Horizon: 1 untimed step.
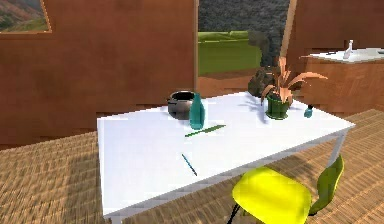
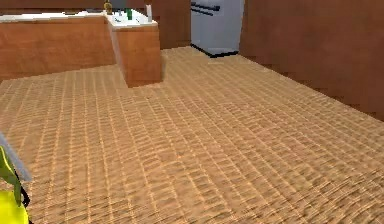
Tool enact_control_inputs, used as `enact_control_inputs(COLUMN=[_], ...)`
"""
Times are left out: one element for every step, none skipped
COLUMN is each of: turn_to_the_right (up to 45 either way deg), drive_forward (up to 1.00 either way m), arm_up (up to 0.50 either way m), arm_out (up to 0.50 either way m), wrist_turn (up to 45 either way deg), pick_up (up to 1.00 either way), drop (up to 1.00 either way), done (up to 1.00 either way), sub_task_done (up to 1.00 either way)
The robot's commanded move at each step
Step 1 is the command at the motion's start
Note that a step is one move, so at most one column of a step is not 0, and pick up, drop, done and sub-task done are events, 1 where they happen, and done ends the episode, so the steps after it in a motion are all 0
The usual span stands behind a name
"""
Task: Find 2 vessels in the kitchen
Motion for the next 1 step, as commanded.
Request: enact_control_inputs(turn_to_the_right=[0.0], drive_forward=[0.00], arm_up=[0.00], arm_out=[0.00], wrist_turn=[0.0], pick_up=[0.00], drop=[0.00], done=[1.00], sub_task_done=[0.00])
